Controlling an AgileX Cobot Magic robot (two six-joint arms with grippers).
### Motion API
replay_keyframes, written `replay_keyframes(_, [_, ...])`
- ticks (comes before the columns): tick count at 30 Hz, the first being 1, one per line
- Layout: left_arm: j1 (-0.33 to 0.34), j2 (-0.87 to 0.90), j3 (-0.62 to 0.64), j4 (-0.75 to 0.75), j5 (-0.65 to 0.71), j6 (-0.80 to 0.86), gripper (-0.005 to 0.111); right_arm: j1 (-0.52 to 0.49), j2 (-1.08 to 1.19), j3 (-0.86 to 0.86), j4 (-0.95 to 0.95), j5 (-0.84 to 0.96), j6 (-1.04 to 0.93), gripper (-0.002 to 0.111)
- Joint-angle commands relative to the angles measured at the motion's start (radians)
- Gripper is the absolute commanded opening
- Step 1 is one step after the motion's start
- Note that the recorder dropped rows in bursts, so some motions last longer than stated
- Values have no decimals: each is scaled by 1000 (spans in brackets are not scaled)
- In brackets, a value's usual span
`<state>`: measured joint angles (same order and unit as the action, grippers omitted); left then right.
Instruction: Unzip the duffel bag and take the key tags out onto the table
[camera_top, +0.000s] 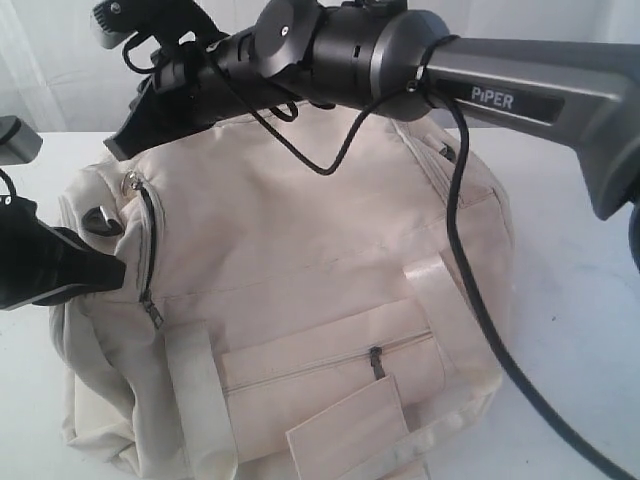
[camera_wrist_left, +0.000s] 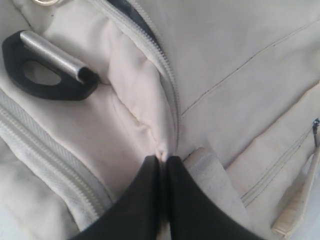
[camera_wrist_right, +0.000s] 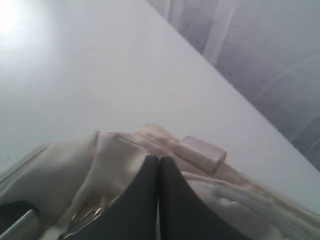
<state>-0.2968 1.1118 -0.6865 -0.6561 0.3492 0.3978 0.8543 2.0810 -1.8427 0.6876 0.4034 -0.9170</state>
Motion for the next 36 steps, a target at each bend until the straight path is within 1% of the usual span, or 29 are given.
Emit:
replay_keyframes(1, [-8, -6, 9, -24, 54, 2, 0, -48, -5, -91, -1, 249, 6, 0])
replay_keyframes(3, [-8, -6, 9, -23, 52, 2, 0, -70, -1, -160, -1, 408, 6, 0])
replay_keyframes(6, [-8, -6, 9, -23, 50, 2, 0, -89, 20, -269, -12, 597, 13, 0])
replay_keyframes(8, [-8, -6, 9, -23, 47, 2, 0, -89, 36, -322, -56, 648, 54, 0])
replay_keyframes(12, [-8, -6, 9, -23, 47, 2, 0, -51, 87, -403, -250, 698, 142, 0])
replay_keyframes(14, [-8, -6, 9, -23, 45, 2, 0, -25, 114, -421, -303, 698, 166, 0])
replay_keyframes(16, [-8, -6, 9, -23, 40, 4, 0, -9, 127, -423, -297, 680, 166, 0])
replay_keyframes(18, [-8, -6, 9, -21, 38, 9, 0, 6, 134, -423, -295, 643, 166, 2])
replay_keyframes(21, [-8, -6, 9, -21, 38, 9, 0, 23, 134, -423, -291, 582, 166, 15])
replay_keyframes(25, [-8, -6, 9, -23, 38, 9, 0, 43, 139, -423, -287, 521, 162, 41])
replay_keyframes(26, [-8, -6, 9, -23, 38, 9, 0, 44, 145, -423, -287, 511, 162, 45])
replay_keyframes(27, [-8, -6, 9, -23, 38, 9, 0, 44, 148, -423, -287, 503, 162, 47])
replay_keyframes(36, [-8, -6, 9, -23, 40, 9, 0, 46, 206, -423, -295, 446, 164, 48])
